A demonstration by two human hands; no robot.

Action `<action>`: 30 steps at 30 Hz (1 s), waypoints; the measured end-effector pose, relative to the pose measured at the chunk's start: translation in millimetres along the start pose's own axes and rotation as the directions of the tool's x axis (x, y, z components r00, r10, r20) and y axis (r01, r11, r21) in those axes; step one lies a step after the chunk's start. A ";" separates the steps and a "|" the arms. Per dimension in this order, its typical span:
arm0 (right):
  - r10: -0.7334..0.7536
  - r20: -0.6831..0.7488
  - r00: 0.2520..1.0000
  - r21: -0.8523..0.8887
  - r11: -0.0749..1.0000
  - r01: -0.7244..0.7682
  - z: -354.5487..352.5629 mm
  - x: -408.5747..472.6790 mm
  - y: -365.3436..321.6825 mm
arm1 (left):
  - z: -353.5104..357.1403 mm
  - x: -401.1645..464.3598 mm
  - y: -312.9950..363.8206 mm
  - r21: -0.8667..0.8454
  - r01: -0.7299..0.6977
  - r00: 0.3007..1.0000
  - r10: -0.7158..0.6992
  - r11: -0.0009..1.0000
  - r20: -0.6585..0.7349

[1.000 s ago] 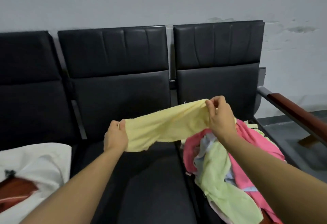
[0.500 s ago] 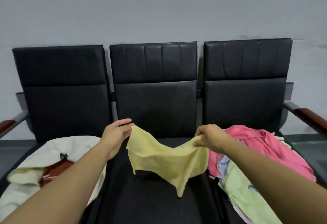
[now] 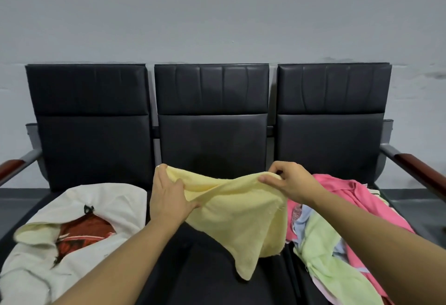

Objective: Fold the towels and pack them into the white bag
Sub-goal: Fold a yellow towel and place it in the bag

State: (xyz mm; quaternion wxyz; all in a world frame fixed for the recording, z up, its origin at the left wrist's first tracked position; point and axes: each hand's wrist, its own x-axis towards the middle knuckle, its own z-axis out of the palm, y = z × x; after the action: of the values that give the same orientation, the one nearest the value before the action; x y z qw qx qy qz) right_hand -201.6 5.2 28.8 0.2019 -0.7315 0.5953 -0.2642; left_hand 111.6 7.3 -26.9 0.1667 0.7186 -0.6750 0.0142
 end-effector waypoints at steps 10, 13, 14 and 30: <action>0.110 0.241 0.964 -0.177 0.982 -0.068 -7.4 -6.9 6.8 | -15.9 30.8 -37.1 -0.349 0.067 0.995 -0.034 0.935 0.099; 0.132 0.316 0.940 -0.219 0.974 -0.063 -5.7 -9.2 13.7 | -31.9 34.8 -47.0 -0.347 0.139 0.989 -0.113 0.928 0.094; 0.137 0.324 0.936 -0.224 0.972 -0.065 -7.0 -10.1 17.1 | -35.6 36.6 -52.5 -0.340 0.160 0.986 -0.136 0.927 0.093; 0.283 0.323 0.903 -0.026 0.957 -0.290 -43.1 -28.4 44.6 | -88.0 21.8 -134.9 -0.444 0.124 0.949 0.025 0.887 0.314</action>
State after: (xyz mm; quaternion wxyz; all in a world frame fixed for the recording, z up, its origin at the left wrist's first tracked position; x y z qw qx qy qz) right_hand -267.0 24.5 31.0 0.3414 -0.6672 0.6520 -0.1148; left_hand 263.1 13.5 31.7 0.2235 0.6693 -0.6580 -0.2628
